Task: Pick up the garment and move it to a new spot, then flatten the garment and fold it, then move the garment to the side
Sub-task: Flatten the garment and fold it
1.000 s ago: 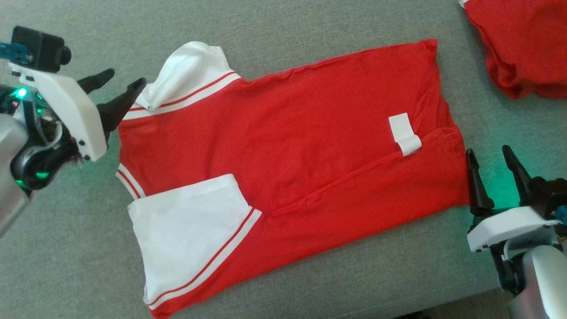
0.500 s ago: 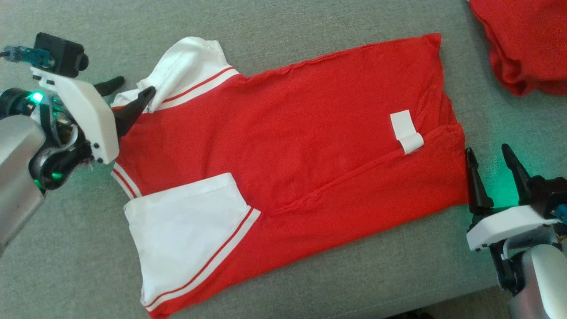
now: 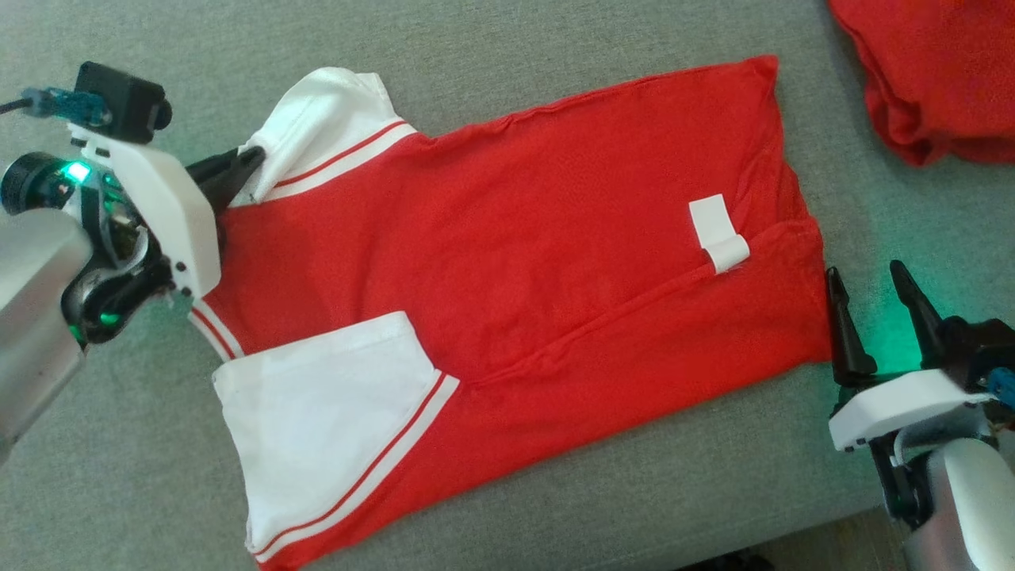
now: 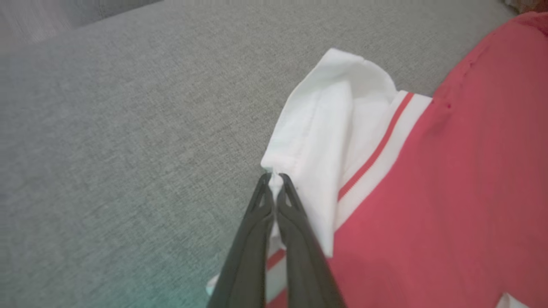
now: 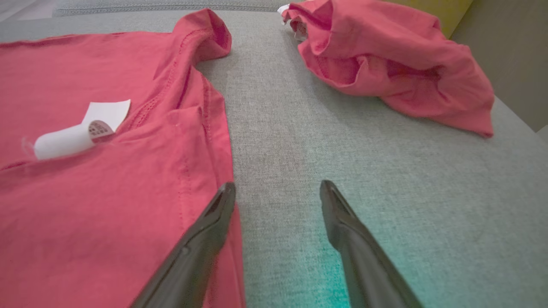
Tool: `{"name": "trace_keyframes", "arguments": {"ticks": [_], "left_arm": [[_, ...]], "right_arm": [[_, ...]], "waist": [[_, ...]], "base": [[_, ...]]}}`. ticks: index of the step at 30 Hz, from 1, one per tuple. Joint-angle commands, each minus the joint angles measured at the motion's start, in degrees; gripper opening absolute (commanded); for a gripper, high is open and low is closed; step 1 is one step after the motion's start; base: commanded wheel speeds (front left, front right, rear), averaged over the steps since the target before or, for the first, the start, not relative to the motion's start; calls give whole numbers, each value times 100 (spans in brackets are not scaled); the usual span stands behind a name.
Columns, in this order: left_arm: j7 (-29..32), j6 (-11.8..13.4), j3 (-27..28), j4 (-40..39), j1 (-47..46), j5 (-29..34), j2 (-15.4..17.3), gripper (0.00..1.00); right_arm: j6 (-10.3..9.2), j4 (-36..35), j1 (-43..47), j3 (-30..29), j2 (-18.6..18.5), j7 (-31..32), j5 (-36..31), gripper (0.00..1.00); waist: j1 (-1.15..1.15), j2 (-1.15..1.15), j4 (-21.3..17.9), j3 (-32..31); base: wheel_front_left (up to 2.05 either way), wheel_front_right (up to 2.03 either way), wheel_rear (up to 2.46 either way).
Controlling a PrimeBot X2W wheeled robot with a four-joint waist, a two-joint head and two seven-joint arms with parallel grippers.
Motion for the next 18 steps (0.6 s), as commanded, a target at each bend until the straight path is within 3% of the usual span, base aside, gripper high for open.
{"name": "trace_keyframes", "arguments": {"ticks": [1, 9, 14, 18], "left_arm": [[-92, 9, 205, -79, -314, 71, 228, 0], [-779, 9, 156, -3, -574, 433, 220, 0], [-1791, 9, 85, -41, -918, 1237, 199, 0], [-2165, 9, 5, 42, -1055, 1856, 129, 0]], "right_arm": [[-5, -118, -72, 78, -94, -67, 27, 100], [-5, -190, -391, 281, -202, 38, 118, 100], [-5, -195, -928, 625, -377, 367, 424, 100], [-5, 40, -1497, 916, -498, 853, 750, 100]], "waist": [[0, 0, -1, -17], [0, 0, 25, -146], [0, 0, 109, -198], [0, 0, 213, -246]], "base": [[0, 0, 0], [0, 0, 0], [0, 0, 0], [0, 0, 0]]}}
